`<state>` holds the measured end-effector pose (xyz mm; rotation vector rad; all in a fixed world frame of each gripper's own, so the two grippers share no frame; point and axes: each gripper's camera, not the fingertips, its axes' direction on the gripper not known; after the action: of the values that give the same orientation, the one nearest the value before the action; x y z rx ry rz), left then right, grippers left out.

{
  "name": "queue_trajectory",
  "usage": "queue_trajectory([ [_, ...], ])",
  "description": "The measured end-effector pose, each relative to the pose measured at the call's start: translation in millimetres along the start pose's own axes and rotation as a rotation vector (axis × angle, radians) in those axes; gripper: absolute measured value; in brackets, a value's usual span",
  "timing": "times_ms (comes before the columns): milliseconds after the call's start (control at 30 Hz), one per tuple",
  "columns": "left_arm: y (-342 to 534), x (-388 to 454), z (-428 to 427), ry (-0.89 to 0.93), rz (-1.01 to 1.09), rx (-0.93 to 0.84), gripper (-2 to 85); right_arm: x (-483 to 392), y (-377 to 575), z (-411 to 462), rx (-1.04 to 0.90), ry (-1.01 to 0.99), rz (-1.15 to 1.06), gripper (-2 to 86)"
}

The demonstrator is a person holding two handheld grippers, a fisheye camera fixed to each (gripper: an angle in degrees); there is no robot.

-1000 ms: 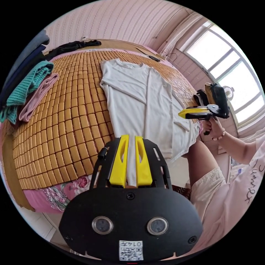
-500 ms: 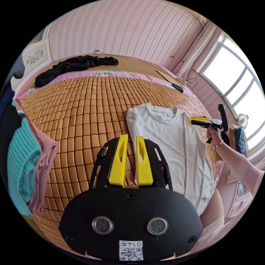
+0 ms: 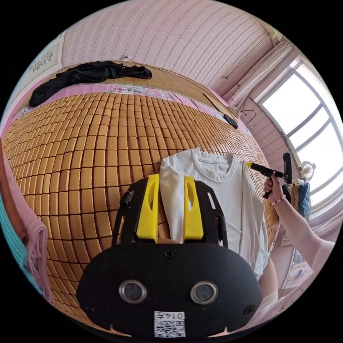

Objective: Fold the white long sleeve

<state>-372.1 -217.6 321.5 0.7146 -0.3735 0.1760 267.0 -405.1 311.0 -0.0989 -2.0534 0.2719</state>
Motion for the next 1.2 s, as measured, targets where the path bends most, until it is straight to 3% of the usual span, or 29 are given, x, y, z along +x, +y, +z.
queue_trajectory([
  [233, -10.3, -7.8, 10.0, -0.017, -0.023, -0.066, -0.1, -16.9, -12.7, -24.4, -0.073, 0.129, -0.104, 0.4],
  [333, -19.1, -8.9, -8.3, -0.028, -0.058, -0.015, -0.7, -13.3, -26.7, -53.4, -0.052, 0.080, -0.064, 0.0],
  [467, -19.7, -25.8, -45.7, 0.088, -0.238, 0.132, -0.9, -11.1, -32.8, -94.3, 0.011, 0.068, 0.018, -0.2],
  [567, -12.8, -14.9, -74.5, 0.154, -0.186, 0.156, -0.9, -15.0, -21.5, -136.0, 0.071, -0.020, 0.032, -0.2],
  [700, 13.9, 9.4, -117.3, 0.165, -0.016, 0.127, -0.8, -30.5, 33.9, -198.2, 0.110, -0.116, -0.075, -0.1],
  [867, 111.3, 35.8, -180.4, 0.225, 0.168, 0.002, -0.7, -37.2, 154.9, -260.4, 0.094, -0.151, -0.156, 0.0],
  [967, 196.0, 45.9, -181.5, 0.253, 0.160, -0.095, -0.7, -35.1, 245.9, -263.8, -0.009, -0.170, -0.107, 0.1],
  [1100, 280.5, 45.4, -138.8, 0.225, 0.062, -0.232, -0.7, -23.1, 341.8, -203.5, -0.242, -0.100, 0.066, 0.3],
  [1200, 313.8, 41.5, -117.4, 0.203, -0.039, -0.250, -0.8, -17.8, 364.7, -211.2, -0.151, -0.161, 0.155, 0.5],
])
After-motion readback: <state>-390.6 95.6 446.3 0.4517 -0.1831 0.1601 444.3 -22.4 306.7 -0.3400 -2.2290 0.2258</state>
